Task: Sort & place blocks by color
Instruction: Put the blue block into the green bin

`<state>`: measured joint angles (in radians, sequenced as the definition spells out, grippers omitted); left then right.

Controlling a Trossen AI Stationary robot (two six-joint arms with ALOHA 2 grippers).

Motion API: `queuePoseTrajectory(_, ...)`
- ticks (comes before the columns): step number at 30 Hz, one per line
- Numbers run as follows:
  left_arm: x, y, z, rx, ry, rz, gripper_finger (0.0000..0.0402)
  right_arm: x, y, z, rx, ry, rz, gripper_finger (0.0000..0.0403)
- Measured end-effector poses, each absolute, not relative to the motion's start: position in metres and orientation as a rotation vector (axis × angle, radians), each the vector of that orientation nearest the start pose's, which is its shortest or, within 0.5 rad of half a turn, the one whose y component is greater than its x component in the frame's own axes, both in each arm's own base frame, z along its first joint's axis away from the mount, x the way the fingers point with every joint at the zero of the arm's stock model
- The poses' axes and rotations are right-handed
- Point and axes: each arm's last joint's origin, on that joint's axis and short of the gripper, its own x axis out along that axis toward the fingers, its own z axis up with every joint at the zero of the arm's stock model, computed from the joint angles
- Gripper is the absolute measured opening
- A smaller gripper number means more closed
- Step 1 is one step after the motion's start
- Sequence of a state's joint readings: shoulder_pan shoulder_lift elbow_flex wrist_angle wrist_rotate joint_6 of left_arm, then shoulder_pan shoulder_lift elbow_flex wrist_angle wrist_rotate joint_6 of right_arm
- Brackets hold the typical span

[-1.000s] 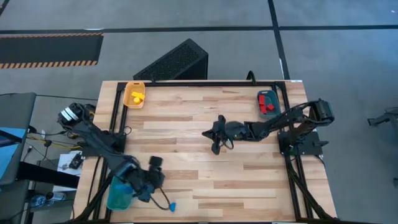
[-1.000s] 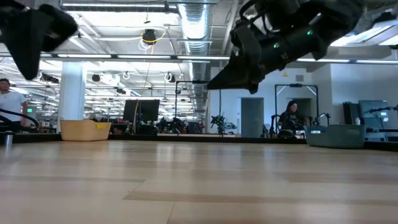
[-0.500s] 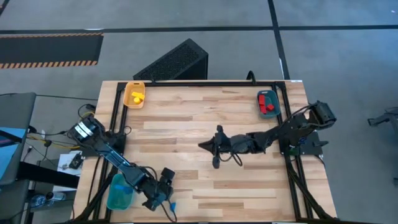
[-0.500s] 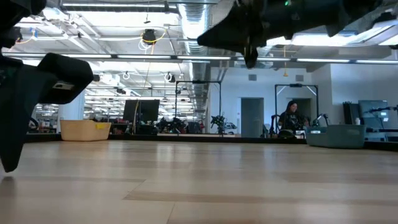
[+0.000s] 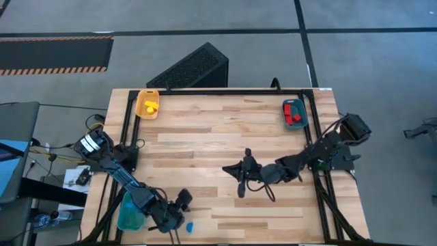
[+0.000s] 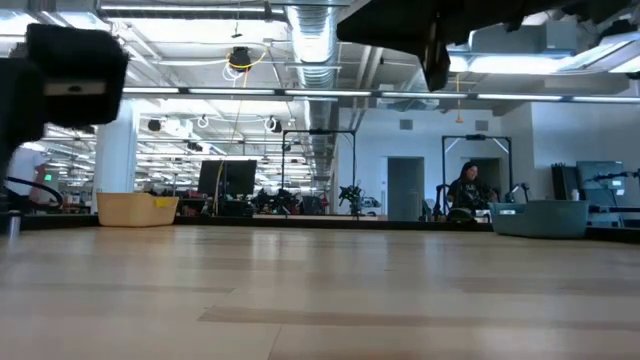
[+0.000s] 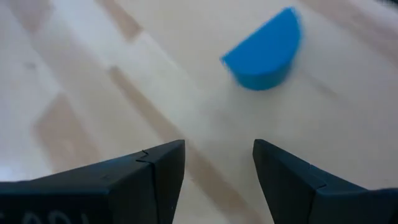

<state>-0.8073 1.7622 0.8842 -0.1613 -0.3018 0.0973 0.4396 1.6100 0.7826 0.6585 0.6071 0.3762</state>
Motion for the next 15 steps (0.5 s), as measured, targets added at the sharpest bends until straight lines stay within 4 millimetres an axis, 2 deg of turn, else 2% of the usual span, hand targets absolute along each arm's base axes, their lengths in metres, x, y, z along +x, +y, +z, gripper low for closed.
queuePoseTrajectory(6, 0.228, -0.226, 0.131, 0.764, 0.827, -0.466, 0.0178, 0.304, 0.132, 0.214, 0.31, 0.089, -0.191, 0.0014)
queuePoseTrajectory(12, 0.215, -0.238, 0.133, 0.991, 0.747, -0.482, 0.0178, 0.306, 0.127, 0.214, 0.332, 0.086, -0.208, 0.0014)
queuePoseTrajectory(15, 0.212, -0.24, 0.134, 1.108, 0.706, -0.419, 0.0181, 0.306, 0.126, 0.214, 0.336, 0.085, -0.21, 0.0016)
